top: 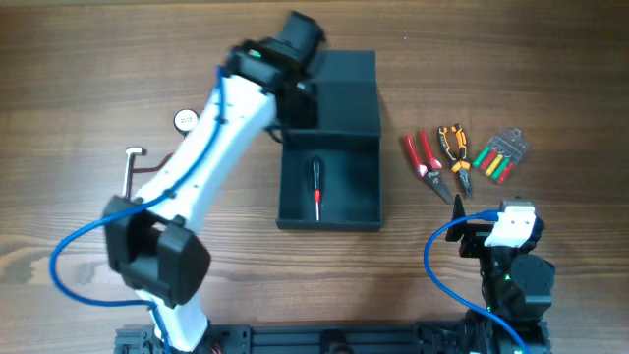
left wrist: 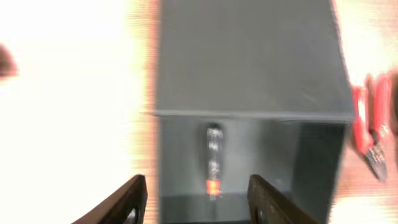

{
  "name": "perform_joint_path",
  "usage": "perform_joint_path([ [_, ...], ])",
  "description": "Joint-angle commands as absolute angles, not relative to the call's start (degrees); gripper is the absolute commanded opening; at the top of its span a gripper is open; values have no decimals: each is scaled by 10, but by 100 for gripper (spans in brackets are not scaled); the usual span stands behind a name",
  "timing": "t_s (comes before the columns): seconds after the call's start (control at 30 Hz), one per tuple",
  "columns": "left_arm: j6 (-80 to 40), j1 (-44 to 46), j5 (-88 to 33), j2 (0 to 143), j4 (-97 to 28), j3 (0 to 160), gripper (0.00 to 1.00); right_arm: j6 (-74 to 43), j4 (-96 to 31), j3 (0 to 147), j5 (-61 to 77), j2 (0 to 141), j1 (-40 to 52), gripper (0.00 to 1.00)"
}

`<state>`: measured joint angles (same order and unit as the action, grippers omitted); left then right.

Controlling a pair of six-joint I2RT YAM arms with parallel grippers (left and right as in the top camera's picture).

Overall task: Pack container
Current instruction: 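Release the screwdriver in the box and raise the left gripper, then move the left gripper over the PONTUS tape measure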

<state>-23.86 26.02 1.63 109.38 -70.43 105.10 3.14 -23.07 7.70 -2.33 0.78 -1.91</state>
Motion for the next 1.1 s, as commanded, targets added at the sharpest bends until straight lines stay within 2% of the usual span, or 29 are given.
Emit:
perform_joint_path([
  [0.0,-227,177,46,1080,-729,1059,54,37,-229,77,-16,4,-15,100],
  [0.2,-335,48,47,1085,-698,1059,56,37,-229,77,-16,4,-15,100],
  [0.33,-352,32,96,1115,-679,1059,63,37,-229,77,-16,4,-15,100],
  [0.57,-352,21,97,1227,-646,1059,77,37,-229,77,-16,4,-15,100],
  [0.63,-352,7,96,1245,-640,1059,77,37,-229,77,-16,4,-15,100],
  [0.83,-299,-41,73,1255,-628,1059,77,37,-229,77,-16,4,-15,100],
  [1.07,-187,-46,-30,1256,-600,1059,89,37,-229,77,-16,4,-15,100],
])
